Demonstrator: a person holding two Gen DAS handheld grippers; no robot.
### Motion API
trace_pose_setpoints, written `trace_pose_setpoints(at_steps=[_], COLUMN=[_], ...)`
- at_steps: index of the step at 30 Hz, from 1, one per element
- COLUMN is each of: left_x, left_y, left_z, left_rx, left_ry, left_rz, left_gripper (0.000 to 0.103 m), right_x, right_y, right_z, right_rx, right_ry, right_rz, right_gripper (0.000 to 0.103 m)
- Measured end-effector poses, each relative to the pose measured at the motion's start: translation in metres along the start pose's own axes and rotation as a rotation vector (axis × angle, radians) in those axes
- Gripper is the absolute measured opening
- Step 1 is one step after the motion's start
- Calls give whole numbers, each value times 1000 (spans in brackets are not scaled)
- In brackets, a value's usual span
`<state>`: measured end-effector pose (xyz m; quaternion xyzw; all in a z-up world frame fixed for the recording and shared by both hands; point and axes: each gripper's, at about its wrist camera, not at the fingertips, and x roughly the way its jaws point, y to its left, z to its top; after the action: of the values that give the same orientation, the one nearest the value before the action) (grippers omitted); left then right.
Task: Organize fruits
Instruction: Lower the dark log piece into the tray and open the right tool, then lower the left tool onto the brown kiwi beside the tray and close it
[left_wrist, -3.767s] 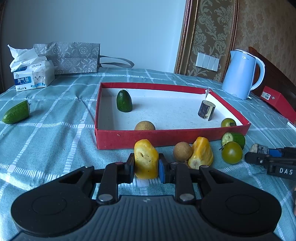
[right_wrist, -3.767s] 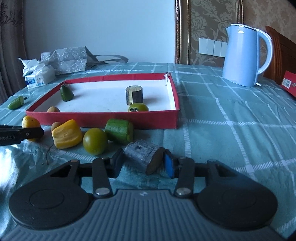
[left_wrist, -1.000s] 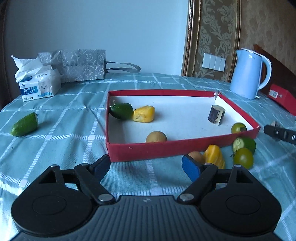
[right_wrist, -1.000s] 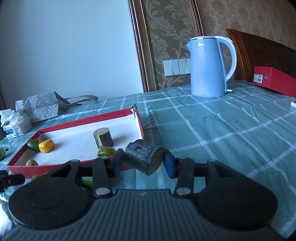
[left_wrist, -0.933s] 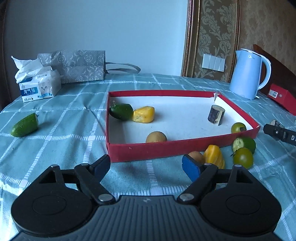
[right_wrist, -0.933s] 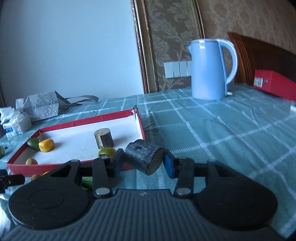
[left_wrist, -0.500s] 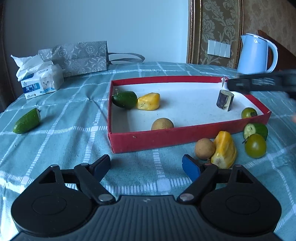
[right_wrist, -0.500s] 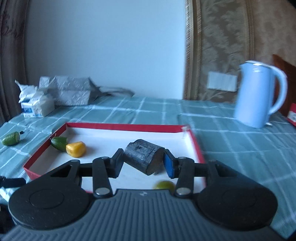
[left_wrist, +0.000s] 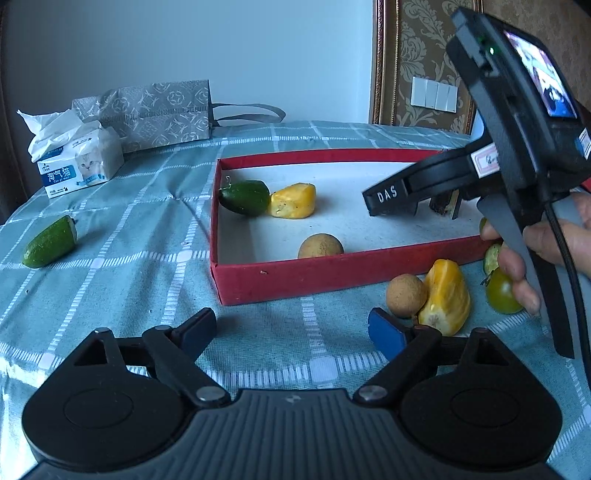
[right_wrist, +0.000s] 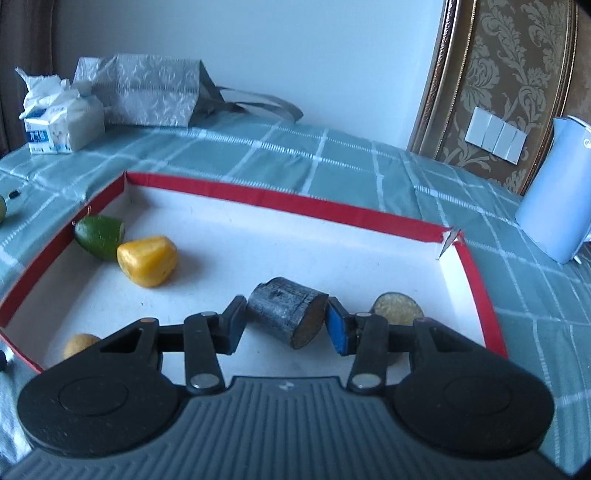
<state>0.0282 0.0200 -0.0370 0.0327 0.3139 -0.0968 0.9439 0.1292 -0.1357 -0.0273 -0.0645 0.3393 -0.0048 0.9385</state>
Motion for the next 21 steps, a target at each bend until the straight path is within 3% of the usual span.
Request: trace_pose_setpoints(at_steps=[1,3,11,13,16,19,21], left_x=[0,0,1,1,1,0,-1], left_y=[0,0,0,0,-1,0,2], left_z=[0,0,0,0,0,0,0], left_rx=[1,3,3,5,6,3,-4], left_ry=[0,0,0,1,2,1,-4], left_rz=[1,1,1,1,1,0,-15], left_gripper=[91,91,91,92,92,93,93], right_x=[-2,-7,-70,-91,-116,-129,-128], right_y=[0,2,-26,-43,-69,-97,-112], right_z=[1,2,-22,-43,-76,-99,-109], right_rx=[1,-8,67,140,254,381,432], right_ry=[-1,-24,-231,-303,-402,-437,-406], right_rz=[-6,-22,-60,-91,-204,-280,-300], right_gripper=[68,84,85,101,103,103,103])
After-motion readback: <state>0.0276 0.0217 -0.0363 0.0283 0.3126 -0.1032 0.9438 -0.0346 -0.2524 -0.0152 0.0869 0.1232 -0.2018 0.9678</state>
